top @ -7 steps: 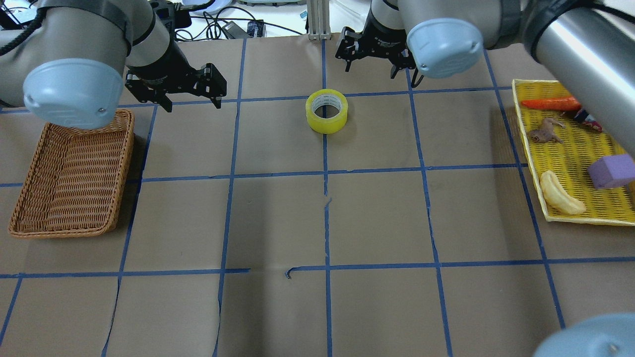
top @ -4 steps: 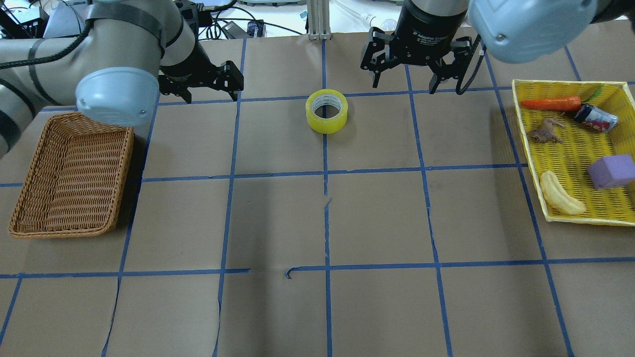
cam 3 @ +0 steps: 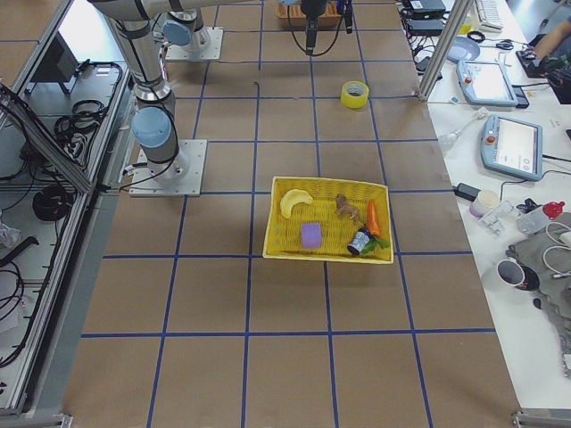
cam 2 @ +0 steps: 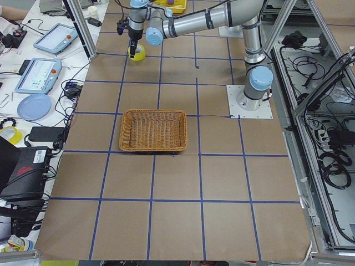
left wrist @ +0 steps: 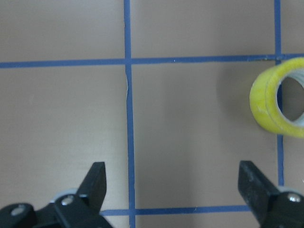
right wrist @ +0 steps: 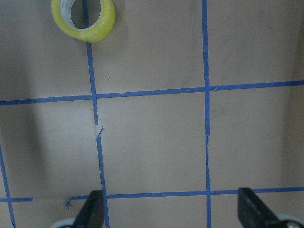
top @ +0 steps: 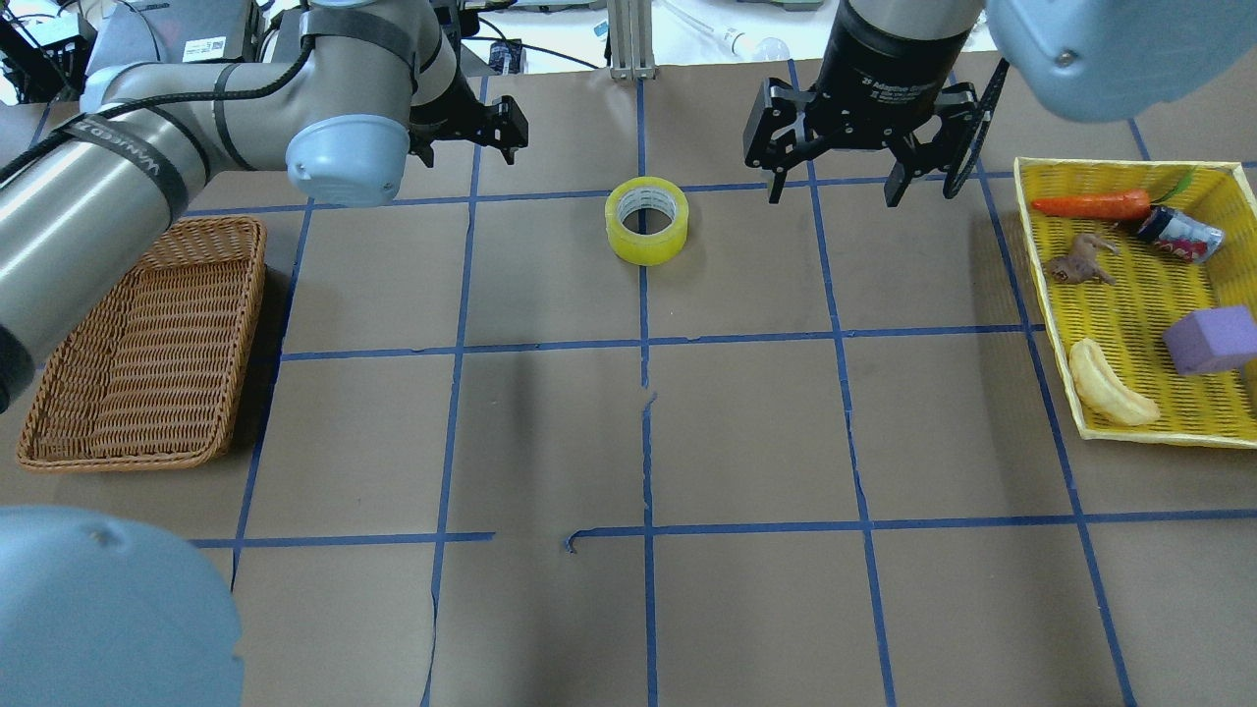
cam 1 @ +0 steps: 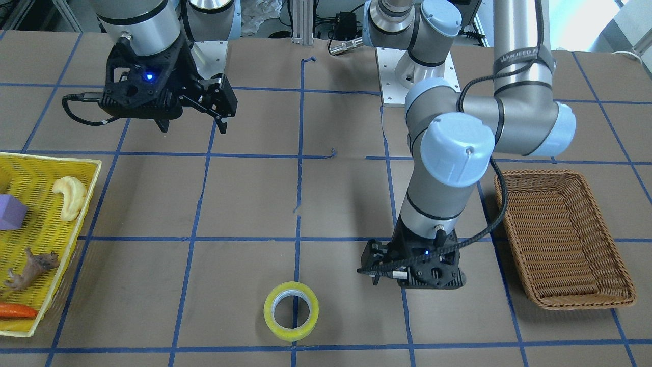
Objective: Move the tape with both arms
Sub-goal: 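Reach the left gripper across to the tape roll and grasp it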
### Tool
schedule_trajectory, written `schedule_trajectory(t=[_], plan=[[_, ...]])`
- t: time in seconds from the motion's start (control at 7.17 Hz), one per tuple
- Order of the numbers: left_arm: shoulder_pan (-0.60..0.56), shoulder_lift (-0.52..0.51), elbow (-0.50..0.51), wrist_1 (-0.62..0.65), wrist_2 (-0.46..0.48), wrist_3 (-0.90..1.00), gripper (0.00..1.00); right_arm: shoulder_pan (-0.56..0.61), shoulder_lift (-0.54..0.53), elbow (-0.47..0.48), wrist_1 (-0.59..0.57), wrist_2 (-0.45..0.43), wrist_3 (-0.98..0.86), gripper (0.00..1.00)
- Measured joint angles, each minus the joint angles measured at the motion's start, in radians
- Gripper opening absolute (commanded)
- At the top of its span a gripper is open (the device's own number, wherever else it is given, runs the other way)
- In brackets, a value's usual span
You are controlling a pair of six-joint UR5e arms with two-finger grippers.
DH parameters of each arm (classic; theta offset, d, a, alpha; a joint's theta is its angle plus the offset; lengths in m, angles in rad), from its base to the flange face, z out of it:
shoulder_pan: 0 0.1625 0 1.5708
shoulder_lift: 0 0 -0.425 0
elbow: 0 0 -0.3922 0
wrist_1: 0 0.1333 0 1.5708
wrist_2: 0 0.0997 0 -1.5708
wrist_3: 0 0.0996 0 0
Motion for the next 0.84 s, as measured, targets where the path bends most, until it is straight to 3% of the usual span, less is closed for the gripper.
schedule_trajectory(t=[0.42,0.7,0.84], plan=[[-0.072,-0.211,0.172,0.044,0.002,-0.105,1.00,-0.041,-0.010,0.011,-0.088,0.001,-0.052,1.00],[-0.128,-0.294,0.197,0.102,0.001,-0.177,0.94,-0.043,-0.010,0.013,-0.102,0.000,-0.055,1.00],[-0.151,-0.307,0.193,0.105,0.001,-0.189,0.77,-0.042,-0.010,0.013,-0.103,0.000,-0.055,1.00]])
